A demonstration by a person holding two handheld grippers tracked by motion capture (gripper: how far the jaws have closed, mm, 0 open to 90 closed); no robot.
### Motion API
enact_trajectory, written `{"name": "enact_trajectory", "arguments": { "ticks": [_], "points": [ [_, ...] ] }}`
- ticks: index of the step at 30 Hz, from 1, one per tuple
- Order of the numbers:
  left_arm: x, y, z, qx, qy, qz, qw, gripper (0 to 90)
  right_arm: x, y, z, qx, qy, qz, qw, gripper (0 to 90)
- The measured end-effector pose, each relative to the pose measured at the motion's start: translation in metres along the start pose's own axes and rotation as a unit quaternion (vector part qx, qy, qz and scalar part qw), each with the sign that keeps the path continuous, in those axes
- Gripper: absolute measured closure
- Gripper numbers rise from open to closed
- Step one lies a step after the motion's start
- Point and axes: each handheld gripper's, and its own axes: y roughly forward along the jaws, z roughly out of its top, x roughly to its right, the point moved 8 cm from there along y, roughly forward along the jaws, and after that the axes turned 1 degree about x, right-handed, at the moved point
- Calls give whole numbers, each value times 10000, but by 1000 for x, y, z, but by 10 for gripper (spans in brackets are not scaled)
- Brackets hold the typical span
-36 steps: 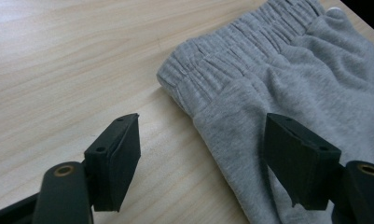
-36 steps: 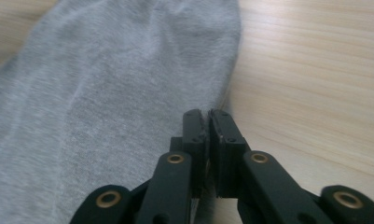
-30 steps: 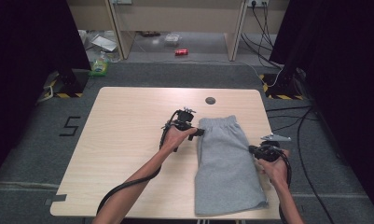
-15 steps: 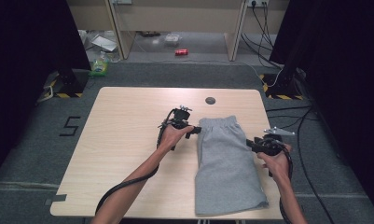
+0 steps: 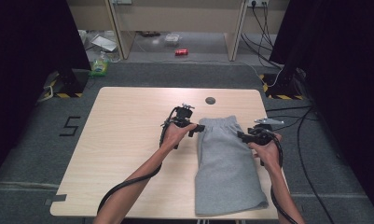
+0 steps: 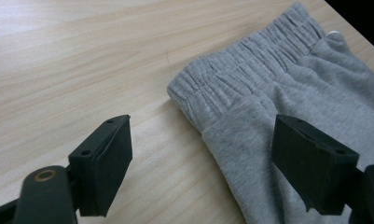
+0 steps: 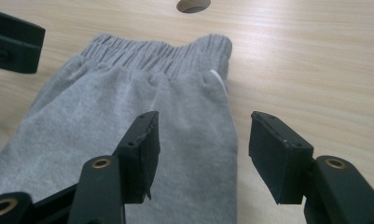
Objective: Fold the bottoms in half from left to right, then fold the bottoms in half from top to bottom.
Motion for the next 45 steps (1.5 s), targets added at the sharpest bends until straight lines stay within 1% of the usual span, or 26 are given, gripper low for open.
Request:
{"name": "enact_trajectory", "arguments": {
  "ticks": [6,9,13,15,18,20,23,26,28,30,31,32,34,36,39,41,45],
  "points": [
    [5,8,-2,-66,-36,-19,10000,184,-1,10,12,-20,-18,-18,10000,420],
    [7,13,-1,-88,-58,-31,9999,178,1,16,17,-58,-33,-44,10000,412],
    [7,18,0,-125,-125,36,9998,175,2,25,23,-93,-51,-45,9999,413],
    [8,19,1,-130,-156,33,9998,176,3,29,26,-116,-103,-54,9999,411],
    [13,20,3,-122,-166,-48,9998,184,5,34,30,-107,-67,-63,9999,411],
    [13,20,5,-128,-140,-32,9998,197,8,36,30,-100,-9,-50,9999,412],
    [12,23,6,-139,-200,-40,9997,209,12,39,29,-145,58,-56,9999,414],
    [10,28,4,-194,-250,-24,9995,223,16,44,26,-222,104,-106,9996,418],
    [8,31,1,-255,-212,2,9994,247,19,50,24,-282,98,-118,9995,420],
    [7,35,-3,-321,-111,39,9994,263,20,54,21,-373,95,-134,9992,423],
    [6,36,-6,-345,-94,33,9994,278,20,56,20,-407,107,-140,9990,425],
    [5,38,-7,-297,-80,23,9995,292,21,58,18,-454,117,-154,9988,427],
    [6,38,-7,-304,-8,13,9995,332,20,64,14,-570,124,-143,9982,434],
    [8,38,-7,-311,31,-23,9995,403,19,68,11,-644,165,-118,9977,451],
    [9,38,-8,-308,136,32,9994,437,20,73,8,-724,173,-126,9971,464],
    [9,38,-8,-300,184,28,9994,459,21,73,8,-729,225,-77,9971,492],
    [9,39,-8,-273,207,-14,9994,524,19,74,8,-744,206,55,9970,564]
  ]
}}
